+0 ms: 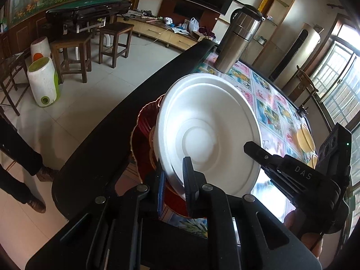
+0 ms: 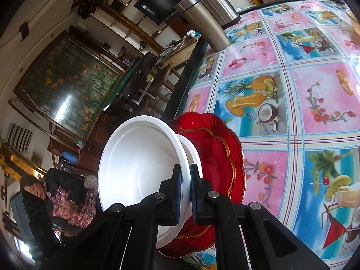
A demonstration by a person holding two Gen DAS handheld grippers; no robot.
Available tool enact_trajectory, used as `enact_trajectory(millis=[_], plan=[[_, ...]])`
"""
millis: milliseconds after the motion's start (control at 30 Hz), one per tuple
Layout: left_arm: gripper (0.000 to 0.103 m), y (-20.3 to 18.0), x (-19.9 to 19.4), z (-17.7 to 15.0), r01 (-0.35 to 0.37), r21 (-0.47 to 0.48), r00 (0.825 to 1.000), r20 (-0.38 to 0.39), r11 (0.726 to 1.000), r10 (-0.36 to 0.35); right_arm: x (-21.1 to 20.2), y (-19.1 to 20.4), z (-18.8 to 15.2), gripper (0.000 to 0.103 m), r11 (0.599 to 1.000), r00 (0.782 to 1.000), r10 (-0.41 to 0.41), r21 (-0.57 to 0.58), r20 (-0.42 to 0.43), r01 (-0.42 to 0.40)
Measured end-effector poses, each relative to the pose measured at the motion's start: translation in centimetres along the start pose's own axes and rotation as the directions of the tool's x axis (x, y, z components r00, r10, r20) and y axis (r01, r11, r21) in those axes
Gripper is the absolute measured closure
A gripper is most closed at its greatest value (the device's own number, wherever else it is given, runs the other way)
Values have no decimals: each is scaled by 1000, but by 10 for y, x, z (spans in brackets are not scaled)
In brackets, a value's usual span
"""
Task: Organize plates and bowls
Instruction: 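Carry the white bowl with both grippers onto the red plate stack, then open both grippers to release the white bowl onto the stack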
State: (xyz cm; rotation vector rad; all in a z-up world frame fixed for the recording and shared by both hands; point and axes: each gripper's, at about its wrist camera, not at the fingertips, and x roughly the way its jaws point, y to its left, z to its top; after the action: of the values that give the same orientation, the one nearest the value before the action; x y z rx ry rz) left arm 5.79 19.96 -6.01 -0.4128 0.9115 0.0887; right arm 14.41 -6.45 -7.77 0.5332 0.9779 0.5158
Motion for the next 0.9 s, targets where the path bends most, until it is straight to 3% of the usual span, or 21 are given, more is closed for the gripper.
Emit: enact_trajectory(millis=[300, 433, 567, 700, 900], plan=[[83, 12, -2, 0, 16, -39, 1000, -23, 999, -17, 1, 2, -1, 96, 999, 999, -39, -33, 28, 40], [81, 16, -10, 1, 9, -49, 1000, -2, 999, -9, 3, 1, -2, 89, 999, 999, -38, -31, 14, 38], [81, 21, -21, 2, -29, -56, 999, 22, 998, 30, -4, -4, -1, 73, 1000, 1000, -23, -6, 20, 23], [81, 26, -37, 3, -46, -79, 997, 59, 996, 51, -35, -12, 9, 55, 999, 995, 39, 29, 92, -42], [81, -9, -59, 1, -17, 1, 994, 108, 1000, 16, -90, -42, 25, 47, 997, 978, 18, 72, 206, -34]])
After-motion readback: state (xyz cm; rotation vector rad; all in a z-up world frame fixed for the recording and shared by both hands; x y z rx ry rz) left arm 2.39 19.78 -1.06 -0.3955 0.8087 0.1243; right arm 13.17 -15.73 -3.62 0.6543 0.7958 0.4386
